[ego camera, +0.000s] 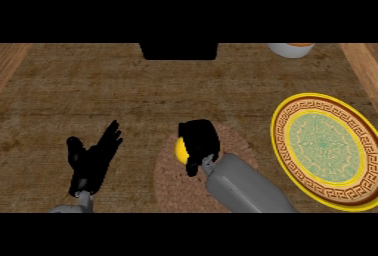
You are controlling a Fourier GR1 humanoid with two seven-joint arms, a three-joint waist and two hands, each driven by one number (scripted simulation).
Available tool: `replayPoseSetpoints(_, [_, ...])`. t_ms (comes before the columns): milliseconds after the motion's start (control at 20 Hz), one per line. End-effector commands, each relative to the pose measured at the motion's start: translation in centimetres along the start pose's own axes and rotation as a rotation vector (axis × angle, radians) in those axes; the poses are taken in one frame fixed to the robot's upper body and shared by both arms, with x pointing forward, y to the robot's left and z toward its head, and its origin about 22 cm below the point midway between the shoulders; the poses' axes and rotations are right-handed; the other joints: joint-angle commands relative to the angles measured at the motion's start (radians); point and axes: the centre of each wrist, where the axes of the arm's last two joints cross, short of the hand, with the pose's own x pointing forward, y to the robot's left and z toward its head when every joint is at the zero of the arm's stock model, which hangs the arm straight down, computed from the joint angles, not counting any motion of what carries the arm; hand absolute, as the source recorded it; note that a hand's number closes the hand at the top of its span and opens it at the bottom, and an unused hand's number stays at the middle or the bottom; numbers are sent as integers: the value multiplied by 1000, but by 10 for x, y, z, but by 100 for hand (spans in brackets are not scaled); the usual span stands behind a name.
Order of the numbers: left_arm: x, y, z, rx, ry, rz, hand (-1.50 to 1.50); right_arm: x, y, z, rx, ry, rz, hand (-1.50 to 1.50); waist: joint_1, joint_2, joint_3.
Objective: Pick the lemon from the placemat and place it in the plate
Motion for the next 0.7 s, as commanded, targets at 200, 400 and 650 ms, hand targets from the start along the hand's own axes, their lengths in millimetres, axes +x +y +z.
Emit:
replayPoseSetpoints(200, [-19,8,10,23,26,15,0,33,39,82,-121,86,-137,150,-25,-9,-2])
replayPoseSetpoints(400, [-4,13,7,40,24,13,0,54,45,132,-315,52,-289,150,-40,-17,-1])
replayPoseSetpoints(650, [-20,24,16,56,41,9,0,57,29,165,-637,31,-320,150,-53,-18,-2])
